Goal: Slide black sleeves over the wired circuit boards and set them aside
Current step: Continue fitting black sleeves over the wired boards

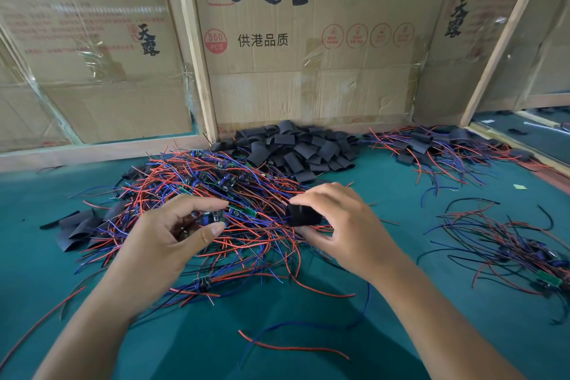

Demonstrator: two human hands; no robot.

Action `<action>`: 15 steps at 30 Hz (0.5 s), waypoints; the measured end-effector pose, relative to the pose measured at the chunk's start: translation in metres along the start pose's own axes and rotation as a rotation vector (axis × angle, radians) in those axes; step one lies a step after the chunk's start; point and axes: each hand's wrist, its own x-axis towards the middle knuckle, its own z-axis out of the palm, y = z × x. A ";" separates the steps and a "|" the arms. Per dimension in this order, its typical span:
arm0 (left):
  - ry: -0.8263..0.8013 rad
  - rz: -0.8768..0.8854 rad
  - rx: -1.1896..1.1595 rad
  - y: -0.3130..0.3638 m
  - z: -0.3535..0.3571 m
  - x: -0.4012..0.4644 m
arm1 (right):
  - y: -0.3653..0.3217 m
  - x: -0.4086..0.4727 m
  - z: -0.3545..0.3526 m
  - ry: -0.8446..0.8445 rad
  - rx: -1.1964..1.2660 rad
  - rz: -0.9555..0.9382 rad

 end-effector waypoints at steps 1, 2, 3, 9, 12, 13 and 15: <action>0.014 -0.003 -0.019 0.001 0.004 0.000 | -0.003 0.000 0.001 -0.006 -0.017 -0.020; 0.028 -0.012 -0.043 0.003 0.009 0.000 | -0.005 0.000 0.003 -0.010 -0.024 -0.032; 0.040 -0.022 -0.063 0.005 0.014 0.000 | -0.008 0.000 0.004 -0.008 -0.026 -0.038; 0.044 0.001 -0.104 0.016 0.039 -0.005 | -0.024 0.001 0.012 0.037 0.037 -0.067; 0.047 0.015 -0.088 0.017 0.044 -0.006 | -0.027 0.000 0.013 0.017 0.076 -0.088; 0.053 0.020 -0.076 0.017 0.044 -0.006 | -0.027 0.000 0.013 0.002 0.102 -0.088; 0.072 0.039 -0.073 0.018 0.045 -0.006 | -0.028 0.000 0.013 -0.020 0.155 -0.081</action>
